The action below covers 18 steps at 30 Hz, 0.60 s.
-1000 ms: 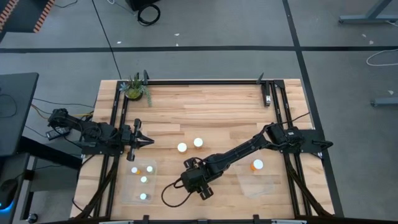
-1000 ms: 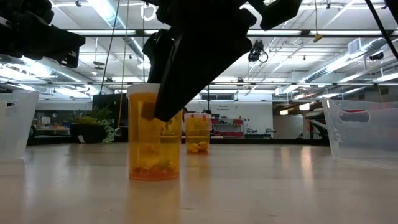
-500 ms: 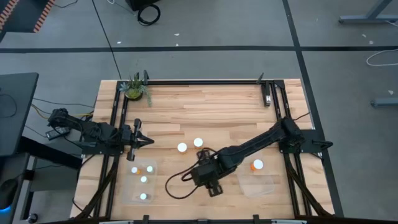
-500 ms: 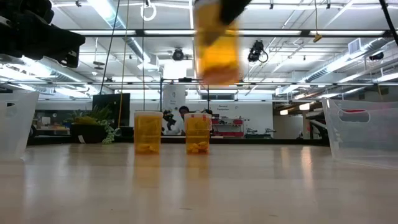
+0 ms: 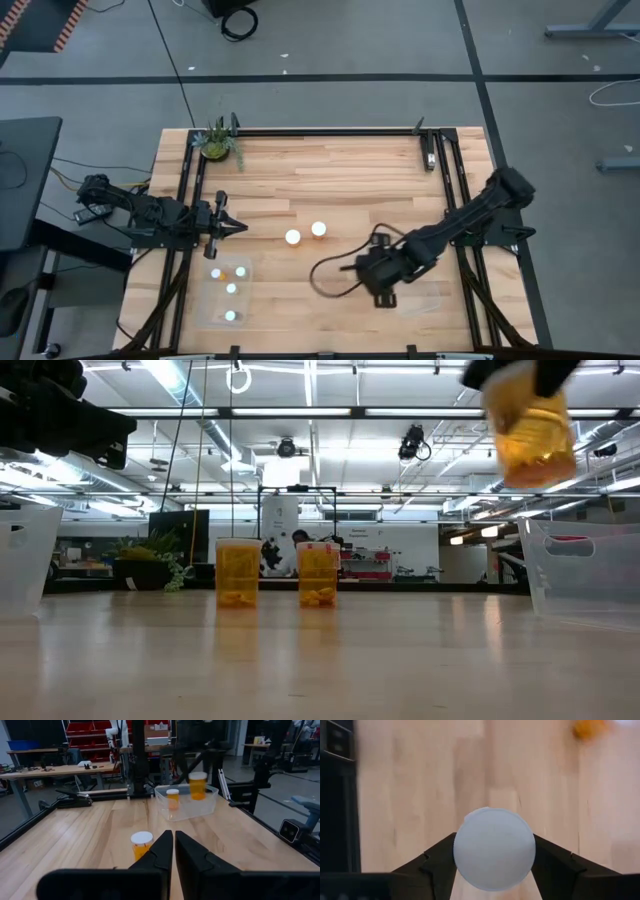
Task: Pick and place medicine bottles into bin by pill shape (circle, oval)
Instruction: Put the large orange pill bottle into the right transparent bin
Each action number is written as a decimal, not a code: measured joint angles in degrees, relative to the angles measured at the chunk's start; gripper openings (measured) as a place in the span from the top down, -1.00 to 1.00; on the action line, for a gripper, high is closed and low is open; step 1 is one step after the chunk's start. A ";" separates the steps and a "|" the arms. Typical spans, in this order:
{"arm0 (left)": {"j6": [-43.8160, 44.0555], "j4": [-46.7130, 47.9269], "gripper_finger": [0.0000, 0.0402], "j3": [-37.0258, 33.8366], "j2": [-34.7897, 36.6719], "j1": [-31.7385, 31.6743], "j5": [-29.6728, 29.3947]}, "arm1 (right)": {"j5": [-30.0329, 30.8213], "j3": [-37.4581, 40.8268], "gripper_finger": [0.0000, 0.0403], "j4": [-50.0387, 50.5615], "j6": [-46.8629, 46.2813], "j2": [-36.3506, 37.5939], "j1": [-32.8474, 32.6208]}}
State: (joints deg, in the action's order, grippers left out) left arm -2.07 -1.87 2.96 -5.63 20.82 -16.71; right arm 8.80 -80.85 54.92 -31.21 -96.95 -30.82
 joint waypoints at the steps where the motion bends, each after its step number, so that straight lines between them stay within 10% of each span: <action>1: -0.02 0.00 0.87 0.00 0.00 -0.02 0.00 | 0.40 2.35 -0.14 0.07 -2.72 1.73 -0.38; 18: -0.02 -0.02 0.87 0.00 0.00 -0.01 0.00 | 10.83 27.86 -0.14 -8.51 -31.76 17.64 -9.54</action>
State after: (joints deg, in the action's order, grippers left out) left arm -2.09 -1.89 2.96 -5.63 20.81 -16.71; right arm 19.64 -52.99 46.41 -62.97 -79.31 -40.36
